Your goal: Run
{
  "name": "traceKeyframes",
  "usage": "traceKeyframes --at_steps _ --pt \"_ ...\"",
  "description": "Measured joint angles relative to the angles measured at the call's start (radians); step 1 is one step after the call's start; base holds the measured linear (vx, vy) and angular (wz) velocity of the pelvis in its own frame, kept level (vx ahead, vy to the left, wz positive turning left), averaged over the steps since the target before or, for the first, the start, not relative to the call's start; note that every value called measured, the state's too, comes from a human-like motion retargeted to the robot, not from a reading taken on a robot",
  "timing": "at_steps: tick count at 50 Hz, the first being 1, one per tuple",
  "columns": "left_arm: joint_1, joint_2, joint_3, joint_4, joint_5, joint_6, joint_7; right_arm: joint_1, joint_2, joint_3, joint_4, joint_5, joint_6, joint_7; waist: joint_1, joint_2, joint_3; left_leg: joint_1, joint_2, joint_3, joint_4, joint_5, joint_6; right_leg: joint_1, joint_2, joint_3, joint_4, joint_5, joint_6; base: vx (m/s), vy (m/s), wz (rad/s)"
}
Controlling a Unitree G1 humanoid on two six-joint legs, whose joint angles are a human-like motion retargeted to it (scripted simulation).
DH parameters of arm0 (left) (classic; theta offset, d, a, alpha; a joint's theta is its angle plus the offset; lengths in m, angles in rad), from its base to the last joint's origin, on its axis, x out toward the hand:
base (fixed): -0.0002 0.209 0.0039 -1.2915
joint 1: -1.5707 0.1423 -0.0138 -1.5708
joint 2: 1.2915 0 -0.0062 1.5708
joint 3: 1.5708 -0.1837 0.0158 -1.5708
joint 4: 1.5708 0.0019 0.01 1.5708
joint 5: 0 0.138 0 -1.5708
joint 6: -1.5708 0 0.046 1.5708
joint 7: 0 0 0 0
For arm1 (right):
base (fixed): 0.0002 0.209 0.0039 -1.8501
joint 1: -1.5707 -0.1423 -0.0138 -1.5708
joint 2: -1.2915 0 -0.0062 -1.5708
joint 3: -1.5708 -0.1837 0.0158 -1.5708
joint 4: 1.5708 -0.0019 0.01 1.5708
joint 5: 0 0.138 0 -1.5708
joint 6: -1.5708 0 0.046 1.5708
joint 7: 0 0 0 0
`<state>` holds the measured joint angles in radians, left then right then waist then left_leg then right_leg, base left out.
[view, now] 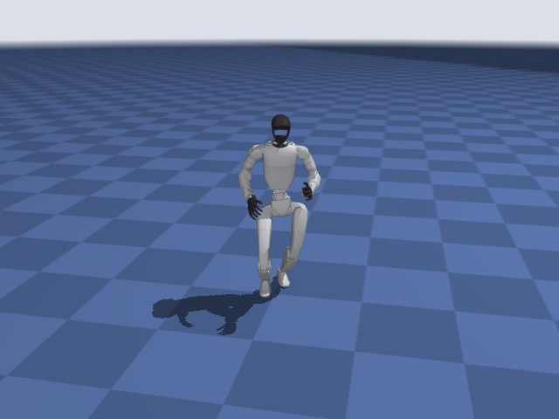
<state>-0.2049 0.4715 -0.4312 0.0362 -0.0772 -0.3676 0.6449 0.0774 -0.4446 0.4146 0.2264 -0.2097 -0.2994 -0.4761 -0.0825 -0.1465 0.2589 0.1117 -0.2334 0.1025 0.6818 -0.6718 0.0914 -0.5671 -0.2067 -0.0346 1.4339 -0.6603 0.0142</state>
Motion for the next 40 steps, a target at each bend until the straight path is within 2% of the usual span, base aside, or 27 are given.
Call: traceKeyframes --at_steps 3,5,6,8,9,11,13,15,17,20,22,23,25,27,29,31,33,35,38,40 --pt "-0.040 -0.018 -0.028 -0.073 -0.008 -0.051 -0.017 0.116 -0.020 -0.012 0.030 0.060 -0.019 0.039 -0.063 0.086 -0.050 0.079 0.119 -0.019 0.045 0.236 -0.130 -0.011 0.157 -0.045 -0.442 0.036 0.030 0.02 -0.10 0.29" --pt "-0.039 -0.026 -0.047 -0.112 -0.009 -0.071 -0.030 0.171 -0.012 -0.032 0.044 0.097 -0.018 0.044 -0.073 0.136 -0.072 0.049 0.206 -0.011 0.225 0.372 -0.183 0.008 0.246 -0.061 -0.622 0.066 0.025 -0.06 -0.08 0.19" --pt "-0.025 -0.034 -0.057 -0.121 -0.013 -0.071 -0.036 0.183 -0.001 -0.038 0.050 0.107 -0.015 0.036 -0.065 0.143 -0.072 0.036 0.233 0.000 0.336 0.408 -0.184 0.017 0.266 -0.061 -0.595 0.045 0.000 -0.06 -0.06 0.07" --pt "0.024 -0.053 -0.075 -0.118 -0.022 -0.057 -0.045 0.189 0.021 -0.046 0.057 0.116 -0.008 0.014 -0.033 0.154 -0.063 -0.001 0.290 0.028 0.566 0.431 -0.163 0.051 0.296 -0.056 -0.485 -0.027 -0.068 -0.02 -0.03 -0.03" --pt "0.051 -0.057 -0.080 -0.102 -0.032 -0.037 -0.052 0.159 0.031 -0.053 0.063 0.115 0.003 -0.005 -0.009 0.155 -0.049 -0.043 0.323 0.038 0.689 0.402 -0.133 0.078 0.304 -0.055 -0.420 -0.082 -0.106 -0.03 -0.08 -0.01" --pt "0.100 -0.056 -0.077 -0.052 -0.054 0.016 -0.076 0.039 0.049 -0.067 0.081 0.098 0.032 -0.046 0.054 0.155 -0.013 -0.176 0.392 0.052 0.912 0.295 -0.049 0.139 0.314 -0.051 -0.331 -0.185 -0.168 -0.06 -0.09 -0.09" --pt "0.165 -0.049 -0.057 0.000 -0.075 0.053 -0.115 -0.123 0.066 -0.070 0.089 0.073 0.051 -0.073 0.131 0.161 -0.003 -0.364 0.443 0.063 1.029 0.174 0.028 0.203 0.338 -0.025 -0.351 -0.212 -0.191 -0.07 -0.05 -0.35" --pt "0.265 -0.030 -0.025 0.017 -0.100 0.059 -0.163 -0.258 0.069 -0.070 0.045 0.062 0.051 -0.085 0.193 0.141 -0.013 -0.531 0.418 0.084 0.997 0.085 0.070 0.291 0.331 0.022 -0.394 -0.212 -0.159 -0.01 0.00 -0.12" --pt "0.378 0.002 0.014 0.004 -0.134 0.044 -0.202 -0.345 0.060 -0.059 -0.040 0.069 0.037 -0.093 0.234 0.071 -0.021 -0.625 0.313 0.137 0.797 0.056 0.073 0.403 0.252 0.065 -0.442 -0.151 -0.067 0.07 0.04 0.30" --pt "0.521 0.034 0.066 -0.008 -0.151 0.005 -0.236 -0.405 0.050 -0.031 -0.160 0.061 0.000 -0.093 0.295 -0.009 -0.060 -0.688 0.164 0.191 0.357 0.089 0.022 0.533 0.148 0.088 -0.517 0.098 0.104 0.05 0.06 0.20" --pt "0.582 0.032 0.086 -0.009 -0.160 -0.007 -0.236 -0.406 0.051 -0.017 -0.208 0.043 -0.026 -0.080 0.300 -0.060 -0.084 -0.662 0.044 0.196 0.050 0.152 -0.005 0.566 0.070 0.083 -0.461 0.245 0.188 -0.01 0.07 0.22" --pt "0.599 0.025 0.092 -0.009 -0.162 -0.009 -0.230 -0.401 0.053 -0.010 -0.216 0.032 -0.033 -0.075 0.293 -0.080 -0.092 -0.642 -0.005 0.190 -0.043 0.175 -0.005 0.567 0.036 0.082 -0.397 0.298 0.211 -0.03 0.07 0.15" --pt "0.607 0.015 0.090 -0.006 -0.148 -0.008 -0.209 -0.368 0.062 0.009 -0.217 0.012 -0.037 -0.065 0.272 -0.108 -0.093 -0.626 -0.065 0.177 -0.025 0.164 0.026 0.559 -0.027 0.075 -0.220 0.366 0.221 -0.02 0.03 0.04" --pt "0.557 0.012 0.085 0.002 -0.106 0.000 -0.167 -0.314 0.072 0.024 -0.183 -0.016 -0.018 -0.055 0.240 -0.133 -0.072 -0.595 -0.105 0.162 0.097 0.093 0.087 0.503 -0.100 0.072 0.012 0.359 0.192 -0.03 0.05 -0.02" --pt "0.435 0.015 0.071 0.027 -0.048 0.017 -0.107 -0.249 0.080 0.034 -0.119 -0.045 0.013 -0.045 0.195 -0.147 -0.044 -0.539 -0.125 0.138 0.203 -0.017 0.142 0.395 -0.144 0.085 0.216 0.275 0.134 -0.04 0.05 0.01" --pt "0.254 0.016 0.044 0.061 -0.006 0.039 -0.039 -0.180 0.079 0.037 -0.032 -0.060 0.037 -0.026 0.147 -0.129 -0.023 -0.441 -0.113 0.096 0.231 -0.106 0.161 0.240 -0.133 0.096 0.327 0.167 0.070 0.00 0.00 0.00" --pt "0.090 0.009 0.020 0.062 0.004 0.048 0.006 -0.102 0.052 0.033 0.048 -0.056 0.043 -0.004 0.097 -0.081 -0.015 -0.293 -0.083 0.052 0.173 -0.129 0.139 0.093 -0.095 0.079 0.304 0.083 0.020 0.00 0.00 0.00" --pt "-0.012 -0.001 0.007 0.019 0.000 0.034 0.022 -0.013 0.009 0.029 0.095 -0.041 0.034 0.012 0.040 -0.029 -0.017 -0.130 -0.045 0.017 0.076 -0.076 0.081 0.000 -0.048 0.030 0.148 0.026 -0.003 0.03 -0.02 -0.02" --pt "-0.065 -0.021 -0.014 -0.062 -0.011 -0.022 0.010 0.115 -0.035 0.012 0.128 0.002 0.013 0.033 -0.036 0.056 -0.045 0.035 0.060 -0.010 0.020 0.117 -0.053 -0.032 0.077 -0.045 -0.271 0.023 0.015 0.04 -0.09 0.04" --pt "-0.063 -0.030 -0.036 -0.107 -0.004 -0.058 -0.009 0.188 -0.043 -0.017 0.140 0.027 0.004 0.046 -0.059 0.120 -0.077 0.048 0.154 -0.016 0.112 0.279 -0.139 -0.009 0.192 -0.065 -0.577 0.072 0.045 -0.03 -0.10 0.01"
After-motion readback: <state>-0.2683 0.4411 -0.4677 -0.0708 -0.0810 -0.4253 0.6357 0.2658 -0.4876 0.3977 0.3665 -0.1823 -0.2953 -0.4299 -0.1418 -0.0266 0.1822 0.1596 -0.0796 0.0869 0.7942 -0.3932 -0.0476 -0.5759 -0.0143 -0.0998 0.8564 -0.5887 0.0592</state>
